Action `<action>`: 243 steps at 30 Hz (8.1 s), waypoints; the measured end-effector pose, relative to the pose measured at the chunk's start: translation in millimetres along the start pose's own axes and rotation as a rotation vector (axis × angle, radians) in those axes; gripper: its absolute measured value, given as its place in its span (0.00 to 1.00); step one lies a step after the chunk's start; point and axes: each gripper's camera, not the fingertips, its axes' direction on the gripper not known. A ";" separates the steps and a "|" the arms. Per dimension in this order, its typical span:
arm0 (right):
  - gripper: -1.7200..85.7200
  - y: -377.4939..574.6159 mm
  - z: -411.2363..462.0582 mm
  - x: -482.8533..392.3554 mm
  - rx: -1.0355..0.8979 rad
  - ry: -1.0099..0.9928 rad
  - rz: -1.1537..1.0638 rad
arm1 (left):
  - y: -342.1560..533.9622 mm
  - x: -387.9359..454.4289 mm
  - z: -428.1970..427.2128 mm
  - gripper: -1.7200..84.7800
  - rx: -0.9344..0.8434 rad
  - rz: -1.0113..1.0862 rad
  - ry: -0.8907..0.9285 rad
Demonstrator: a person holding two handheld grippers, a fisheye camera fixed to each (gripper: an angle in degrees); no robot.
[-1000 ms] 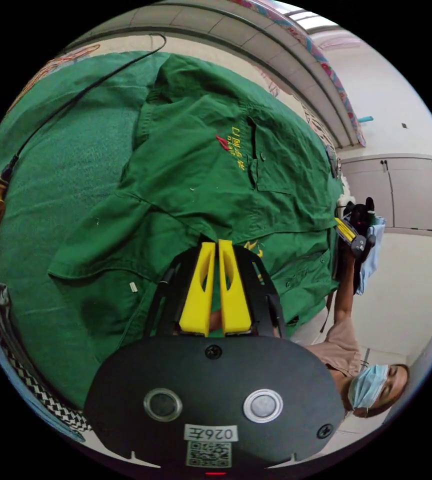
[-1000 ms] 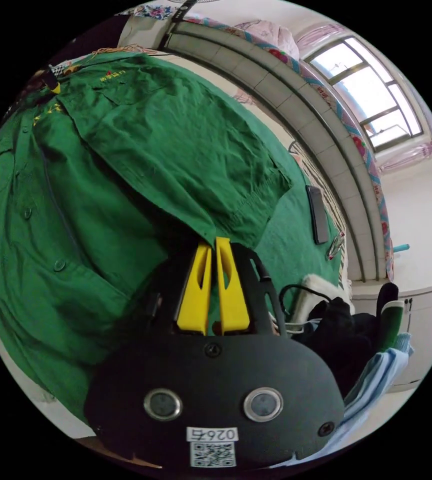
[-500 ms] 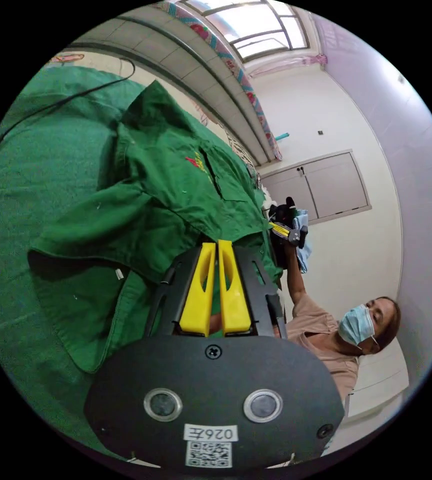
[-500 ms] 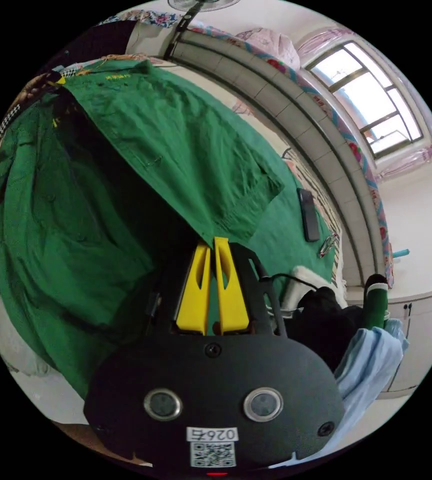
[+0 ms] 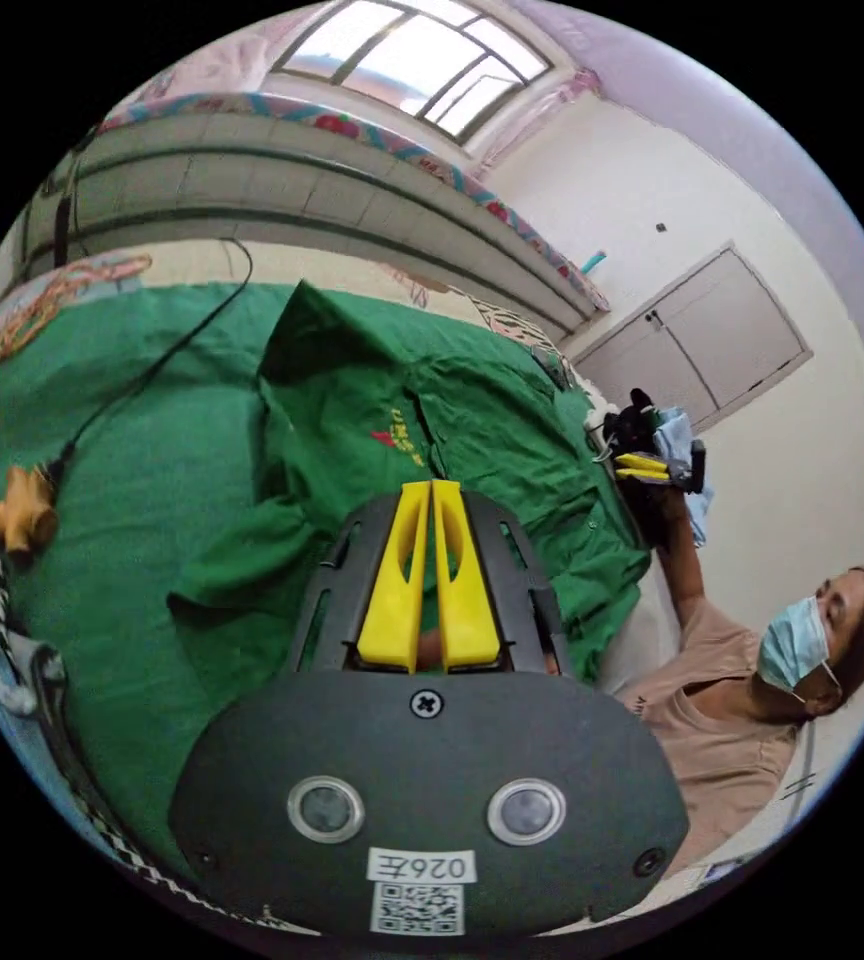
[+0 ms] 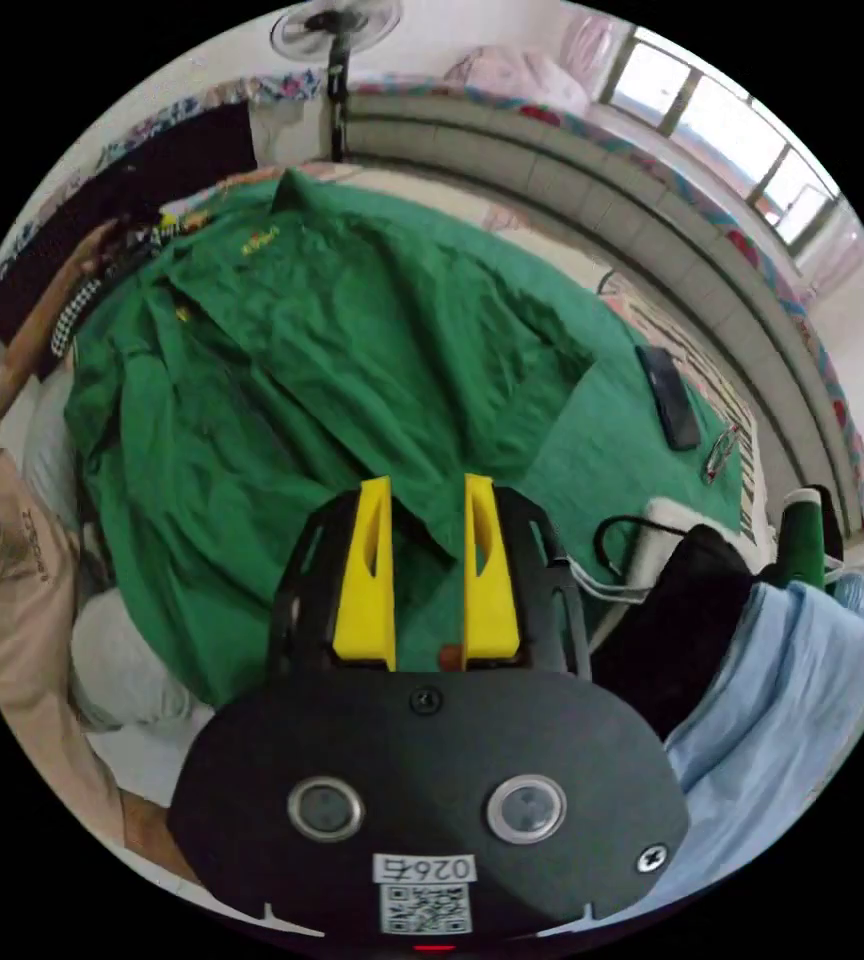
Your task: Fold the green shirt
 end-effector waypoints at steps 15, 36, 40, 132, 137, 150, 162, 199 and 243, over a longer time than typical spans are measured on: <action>0.01 -57.8 106.1 119.0 -0.210 0.397 0.320 | -21.9 31.4 164.5 0.01 -0.199 0.149 -0.447; 0.15 124.0 1.3 49.2 -0.099 -0.071 0.302 | 257.1 116.0 115.5 0.22 0.023 0.445 -0.435; 0.13 123.9 13.6 43.8 -0.141 -0.067 0.287 | 263.0 107.2 184.4 0.15 -0.285 0.534 -0.532; 0.01 287.6 -262.0 -9.6 0.656 -0.169 0.473 | 357.7 82.3 -105.1 0.01 0.402 0.354 0.066; 0.01 280.0 -246.2 16.2 0.562 -0.259 0.577 | 332.3 73.2 -111.4 0.01 0.356 0.344 0.097; 0.01 148.5 -179.0 69.2 0.288 -0.075 0.571 | 187.5 50.3 -48.6 0.01 -0.002 0.130 0.003; 0.02 48.7 1.2 106.0 -0.110 -0.061 0.573 | 117.5 17.0 71.9 0.01 -0.247 0.052 -0.029; 0.01 186.4 -52.7 -194.9 -0.105 0.200 0.341 | 352.4 249.4 139.4 0.01 -0.344 0.569 -0.598; 0.05 -19.3 113.1 -373.9 -0.026 -0.439 0.085 | 364.5 182.0 -21.9 0.03 -0.408 0.525 -0.199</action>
